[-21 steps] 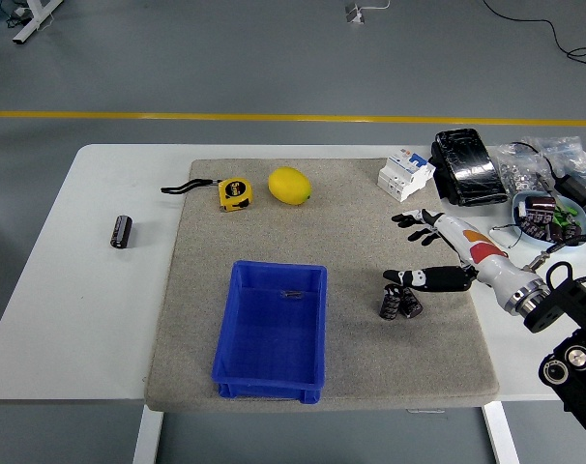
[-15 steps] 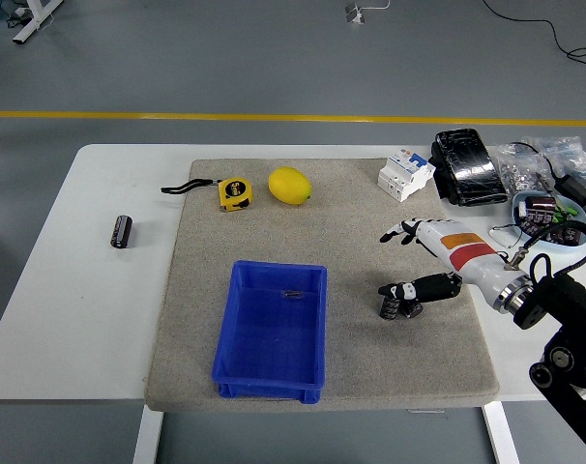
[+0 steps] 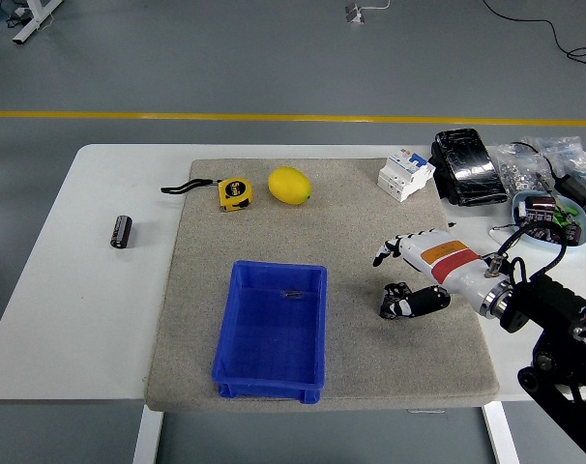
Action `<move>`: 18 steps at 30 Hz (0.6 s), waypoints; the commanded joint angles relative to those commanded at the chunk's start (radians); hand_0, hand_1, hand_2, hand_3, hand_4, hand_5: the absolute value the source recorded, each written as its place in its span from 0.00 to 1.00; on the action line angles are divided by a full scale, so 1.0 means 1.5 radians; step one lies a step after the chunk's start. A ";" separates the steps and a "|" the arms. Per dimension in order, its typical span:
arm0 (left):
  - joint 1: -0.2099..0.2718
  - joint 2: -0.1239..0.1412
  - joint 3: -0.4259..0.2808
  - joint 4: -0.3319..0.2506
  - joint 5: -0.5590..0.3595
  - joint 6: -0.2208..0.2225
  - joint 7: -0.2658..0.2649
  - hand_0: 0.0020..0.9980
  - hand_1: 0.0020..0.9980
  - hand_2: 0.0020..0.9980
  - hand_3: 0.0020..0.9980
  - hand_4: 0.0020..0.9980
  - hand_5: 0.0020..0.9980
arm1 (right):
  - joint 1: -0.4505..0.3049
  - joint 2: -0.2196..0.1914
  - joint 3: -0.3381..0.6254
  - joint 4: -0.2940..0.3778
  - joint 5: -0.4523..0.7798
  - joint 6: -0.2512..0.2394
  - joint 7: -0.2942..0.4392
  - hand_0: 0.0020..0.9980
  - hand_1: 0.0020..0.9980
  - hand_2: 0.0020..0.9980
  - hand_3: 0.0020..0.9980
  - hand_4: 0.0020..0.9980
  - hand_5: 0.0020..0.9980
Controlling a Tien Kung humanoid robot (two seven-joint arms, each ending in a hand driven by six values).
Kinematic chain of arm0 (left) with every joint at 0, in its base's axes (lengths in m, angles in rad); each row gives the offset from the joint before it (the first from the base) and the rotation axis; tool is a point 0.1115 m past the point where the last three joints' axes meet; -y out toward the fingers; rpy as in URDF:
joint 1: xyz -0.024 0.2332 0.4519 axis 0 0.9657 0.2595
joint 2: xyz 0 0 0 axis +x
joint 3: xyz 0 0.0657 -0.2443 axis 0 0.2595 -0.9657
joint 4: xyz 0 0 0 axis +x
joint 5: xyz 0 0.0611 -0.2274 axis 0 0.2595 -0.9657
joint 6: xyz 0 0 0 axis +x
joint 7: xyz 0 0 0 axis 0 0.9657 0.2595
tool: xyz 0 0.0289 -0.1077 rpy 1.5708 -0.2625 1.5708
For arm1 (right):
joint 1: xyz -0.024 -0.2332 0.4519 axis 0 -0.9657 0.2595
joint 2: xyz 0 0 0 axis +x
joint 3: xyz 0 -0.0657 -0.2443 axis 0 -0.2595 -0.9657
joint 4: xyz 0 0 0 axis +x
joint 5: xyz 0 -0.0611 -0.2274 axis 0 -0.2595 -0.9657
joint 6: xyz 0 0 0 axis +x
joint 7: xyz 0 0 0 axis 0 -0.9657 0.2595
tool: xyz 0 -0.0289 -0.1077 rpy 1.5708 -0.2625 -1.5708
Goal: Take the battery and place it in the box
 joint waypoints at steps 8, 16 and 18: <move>0.003 0.000 -0.005 0.000 0.008 -0.001 0.003 0.68 0.64 0.68 0.65 0.67 0.69 | 0.005 0.005 -0.022 -0.026 0.017 -0.015 0.008 0.55 0.58 0.62 0.63 0.94 0.29; 0.001 0.000 -0.004 -0.001 0.008 -0.002 0.003 0.68 0.64 0.68 0.65 0.67 0.69 | 0.008 0.004 -0.036 -0.044 0.022 -0.018 0.014 0.51 0.55 0.58 0.60 0.76 0.16; -0.001 0.000 -0.003 -0.001 0.007 -0.002 0.002 0.68 0.64 0.68 0.65 0.67 0.69 | 0.010 0.004 -0.037 -0.048 0.022 -0.019 0.016 0.51 0.55 0.58 0.60 0.76 0.16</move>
